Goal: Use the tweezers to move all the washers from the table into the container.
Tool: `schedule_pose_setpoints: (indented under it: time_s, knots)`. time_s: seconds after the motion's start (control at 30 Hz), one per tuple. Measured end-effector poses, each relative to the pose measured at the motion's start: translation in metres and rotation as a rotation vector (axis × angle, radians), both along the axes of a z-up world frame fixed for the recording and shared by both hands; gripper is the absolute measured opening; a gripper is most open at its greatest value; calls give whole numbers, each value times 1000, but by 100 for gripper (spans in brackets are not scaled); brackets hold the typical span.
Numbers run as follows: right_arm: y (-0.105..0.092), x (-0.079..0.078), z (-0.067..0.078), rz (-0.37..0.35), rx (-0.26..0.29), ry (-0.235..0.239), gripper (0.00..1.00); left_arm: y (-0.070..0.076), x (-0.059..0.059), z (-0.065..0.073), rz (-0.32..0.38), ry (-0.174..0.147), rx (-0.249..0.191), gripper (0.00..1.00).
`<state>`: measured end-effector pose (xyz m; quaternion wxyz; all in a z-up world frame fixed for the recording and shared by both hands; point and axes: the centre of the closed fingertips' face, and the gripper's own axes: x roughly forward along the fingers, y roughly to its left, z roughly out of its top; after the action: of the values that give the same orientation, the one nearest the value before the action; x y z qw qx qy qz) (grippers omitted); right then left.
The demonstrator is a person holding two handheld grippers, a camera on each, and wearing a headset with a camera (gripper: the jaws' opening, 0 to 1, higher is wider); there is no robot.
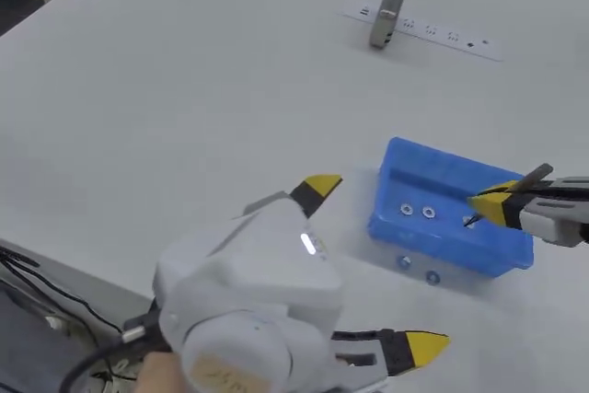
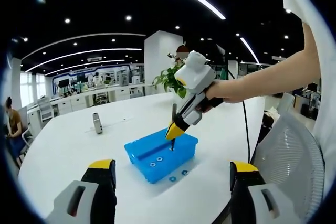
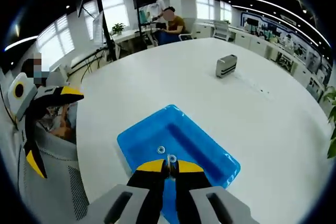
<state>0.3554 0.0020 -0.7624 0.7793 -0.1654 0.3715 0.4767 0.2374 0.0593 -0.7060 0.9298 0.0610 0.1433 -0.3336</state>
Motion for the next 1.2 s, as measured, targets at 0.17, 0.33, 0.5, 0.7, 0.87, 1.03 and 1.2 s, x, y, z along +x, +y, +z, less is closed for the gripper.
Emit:
schedule_pose_setpoints:
  time_s: [0.17,0.33,0.5,0.7,0.87,1.03,1.2]
  knots:
    - [3,9,-14,-24,-18,18,3,1,1,-1,2,0,1,91]
    - [6,13,-20,-39,-16,19,3,1,1,-2,7,2,-2,91]
    - [7,13,-22,-31,-30,9,3,1,1,-2,4,2,-1,91]
    - [9,11,-20,-32,-14,9,4,1,0,-3,2,6,0,91]
    - [8,8,-19,-25,-20,1,4,0,-1,-2,-4,6,0,91]
    - [5,5,-22,-25,-25,24,4,-1,-1,-2,-6,6,-2,91]
    - [3,4,-23,-8,-46,34,3,-1,-1,-4,-9,11,1,91]
